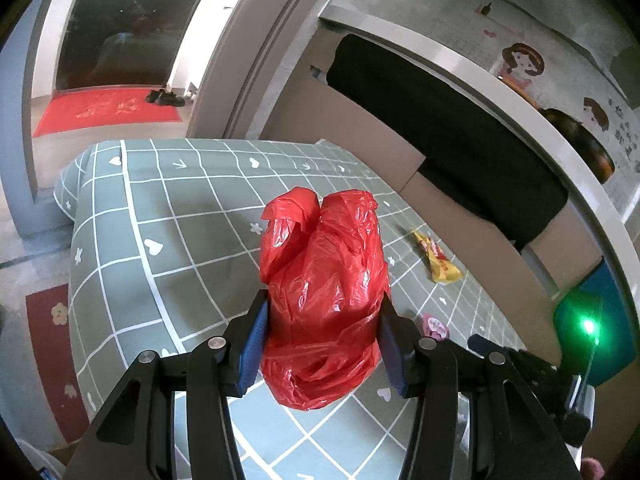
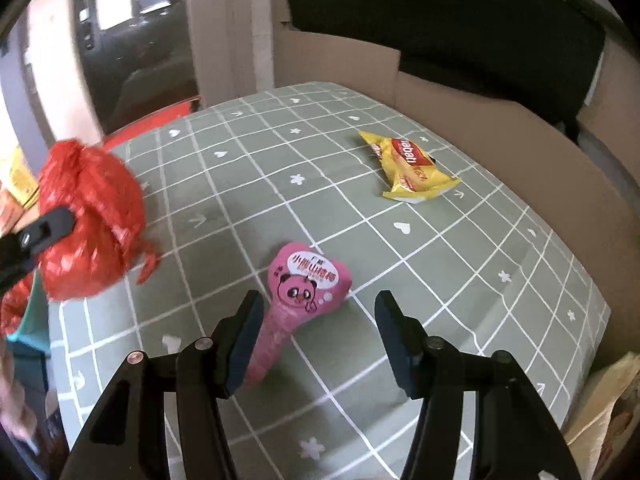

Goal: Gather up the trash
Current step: 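Grasp the pink candy package with the right gripper and lift it, then carry the red bag and pink candy package over the bin with both grippers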

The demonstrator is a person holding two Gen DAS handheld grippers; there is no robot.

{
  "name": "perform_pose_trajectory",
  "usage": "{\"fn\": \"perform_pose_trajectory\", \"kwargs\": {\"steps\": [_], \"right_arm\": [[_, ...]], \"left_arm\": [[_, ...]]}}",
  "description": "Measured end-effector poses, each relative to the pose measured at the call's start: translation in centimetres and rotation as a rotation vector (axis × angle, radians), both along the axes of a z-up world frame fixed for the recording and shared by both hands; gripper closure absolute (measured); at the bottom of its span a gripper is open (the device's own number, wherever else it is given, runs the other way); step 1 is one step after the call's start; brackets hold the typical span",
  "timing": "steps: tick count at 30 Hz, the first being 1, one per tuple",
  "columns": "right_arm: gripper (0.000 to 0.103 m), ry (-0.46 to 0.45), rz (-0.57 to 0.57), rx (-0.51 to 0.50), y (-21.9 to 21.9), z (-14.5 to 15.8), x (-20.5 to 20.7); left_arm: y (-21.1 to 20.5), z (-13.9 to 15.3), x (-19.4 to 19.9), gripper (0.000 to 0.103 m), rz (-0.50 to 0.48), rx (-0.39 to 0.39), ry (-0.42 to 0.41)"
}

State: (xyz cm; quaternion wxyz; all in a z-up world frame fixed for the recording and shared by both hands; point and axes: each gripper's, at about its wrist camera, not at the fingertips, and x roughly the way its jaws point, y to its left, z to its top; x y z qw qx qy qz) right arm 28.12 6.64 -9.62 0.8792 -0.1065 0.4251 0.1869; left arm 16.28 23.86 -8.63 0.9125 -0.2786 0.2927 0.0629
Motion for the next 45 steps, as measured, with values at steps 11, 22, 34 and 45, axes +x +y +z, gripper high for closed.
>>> {"fn": "perform_pose_trajectory", "kwargs": {"steps": [11,22,34,45], "right_arm": [[0.048,0.067,-0.064,-0.015,1.1,-2.2,3.6],[0.056,-0.014,0.064,-0.004,0.4,0.2,1.0],[0.056,-0.174,-0.026,0.078,-7.2,7.1,-5.0],[0.056,-0.322,-0.267,0.149,-18.9,11.4,-10.5]], "left_arm": [[-0.7,-0.1,0.6,0.052,-0.021,0.042,0.010],[-2.0,0.3,0.8,0.052,-0.060,0.051,0.016],[-9.9,4.5,0.7,0.052,-0.299,0.164,-0.080],[-20.6,8.2,2.6,0.052,-0.564,0.266,-0.159]]}}
